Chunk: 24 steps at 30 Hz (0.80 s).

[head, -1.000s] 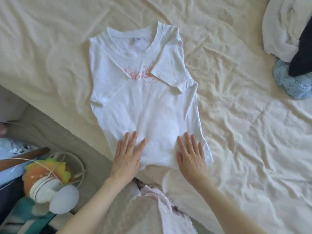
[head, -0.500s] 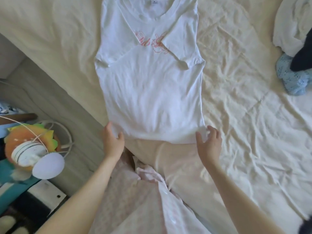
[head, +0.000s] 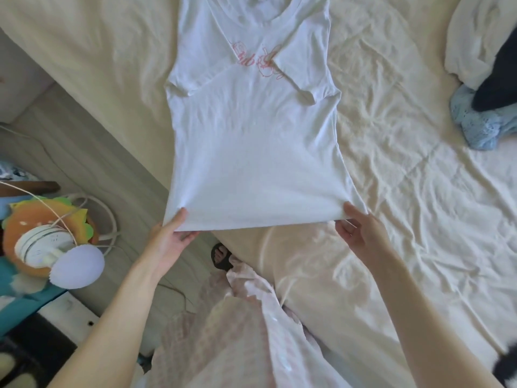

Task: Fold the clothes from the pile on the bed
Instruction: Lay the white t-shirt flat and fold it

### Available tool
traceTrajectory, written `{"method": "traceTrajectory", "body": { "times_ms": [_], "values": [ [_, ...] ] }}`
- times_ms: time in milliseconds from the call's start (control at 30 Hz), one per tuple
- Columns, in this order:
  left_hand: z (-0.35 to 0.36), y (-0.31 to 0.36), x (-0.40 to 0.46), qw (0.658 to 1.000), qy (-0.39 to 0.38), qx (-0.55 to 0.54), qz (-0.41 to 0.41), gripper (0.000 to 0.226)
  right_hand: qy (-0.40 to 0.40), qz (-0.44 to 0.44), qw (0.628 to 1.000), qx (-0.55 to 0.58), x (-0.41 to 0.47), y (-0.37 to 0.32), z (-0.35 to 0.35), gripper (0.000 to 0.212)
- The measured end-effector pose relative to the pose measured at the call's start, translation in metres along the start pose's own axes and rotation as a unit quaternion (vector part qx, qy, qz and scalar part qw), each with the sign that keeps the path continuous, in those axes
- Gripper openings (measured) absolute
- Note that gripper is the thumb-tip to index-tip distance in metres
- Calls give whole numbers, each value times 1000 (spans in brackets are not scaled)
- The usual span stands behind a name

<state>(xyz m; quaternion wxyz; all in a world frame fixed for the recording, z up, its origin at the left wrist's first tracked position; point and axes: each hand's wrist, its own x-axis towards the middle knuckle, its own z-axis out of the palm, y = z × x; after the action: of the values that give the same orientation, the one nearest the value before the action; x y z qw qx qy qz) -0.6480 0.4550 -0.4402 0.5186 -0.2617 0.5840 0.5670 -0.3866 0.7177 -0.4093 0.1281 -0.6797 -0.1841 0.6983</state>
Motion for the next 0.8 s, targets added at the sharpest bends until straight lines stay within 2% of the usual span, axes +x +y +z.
{"method": "traceTrajectory", "body": {
  "times_ms": [133,300,433,533,633,800],
  "values": [
    [1,-8,-4,998,55,-17,-17,32,73,24,995,-62,2,8,5,5],
    [16,3,-1,991,98,-91,-17,14,101,22,994,-43,6,3,17,4],
    [24,21,-23,987,95,-126,-10,8,64,1,998,7,-12,-9,25,6],
    [39,54,-41,990,62,-123,21,9,32,-17,996,83,-24,-34,37,7],
    [69,104,-48,988,33,-140,62,13,3,-32,991,129,-23,-77,65,13],
    [134,199,-23,979,21,-174,109,21,-47,-65,986,143,1,-169,139,19]
  ]
}}
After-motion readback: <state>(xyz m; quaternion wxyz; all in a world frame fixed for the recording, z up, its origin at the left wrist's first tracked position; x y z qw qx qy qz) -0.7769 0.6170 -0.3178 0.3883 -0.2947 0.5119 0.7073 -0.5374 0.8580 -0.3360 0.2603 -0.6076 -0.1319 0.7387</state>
